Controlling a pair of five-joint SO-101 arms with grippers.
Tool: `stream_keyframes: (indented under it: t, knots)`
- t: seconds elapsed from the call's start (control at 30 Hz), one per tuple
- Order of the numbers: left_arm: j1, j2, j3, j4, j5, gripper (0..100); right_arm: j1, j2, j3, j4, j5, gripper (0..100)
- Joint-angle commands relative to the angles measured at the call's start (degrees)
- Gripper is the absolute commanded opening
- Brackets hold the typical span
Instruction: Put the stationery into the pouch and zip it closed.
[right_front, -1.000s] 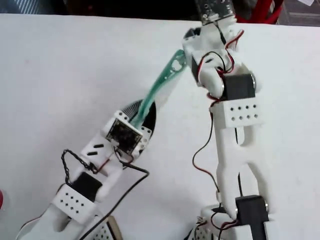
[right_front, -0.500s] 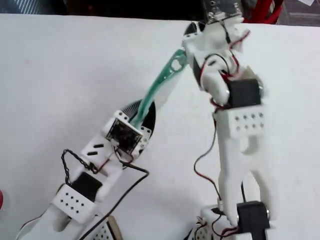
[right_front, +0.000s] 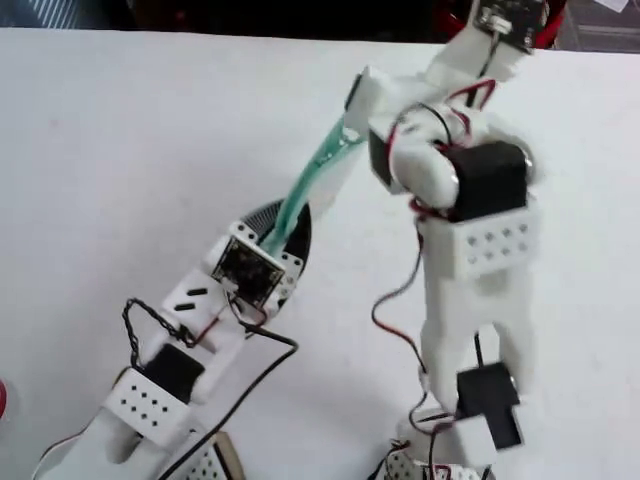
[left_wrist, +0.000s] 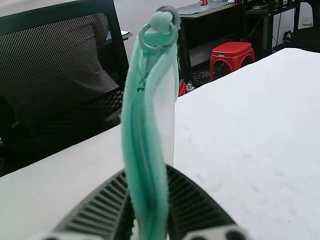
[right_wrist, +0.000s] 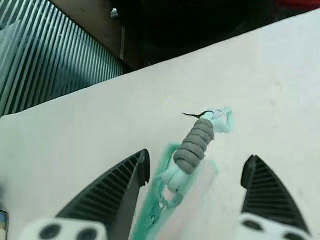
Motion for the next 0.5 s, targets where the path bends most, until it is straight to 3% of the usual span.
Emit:
stream_keyframes:
  t: [0.0,0.2,0.4,0.47]
  knots:
    - [-0.4,0.1,-0.9,0.7,0.4,2,-0.4,4.7,-6.1,0.7,-4.8,29.2]
    - [-0.4,0.1,-0.9,0.7,0.4,2,0.7,9.5,-13.0,0.6,-7.1,27.7]
    - [-0.4,0.1,-0.9,0.7,0.4,2,2.8,13.3,-13.5,-0.4,-6.5,6.0]
    - [-0.4,0.1,-0.9,0.7,0.4,2,2.6,13.6,-13.7,-0.4,-3.8,4.9]
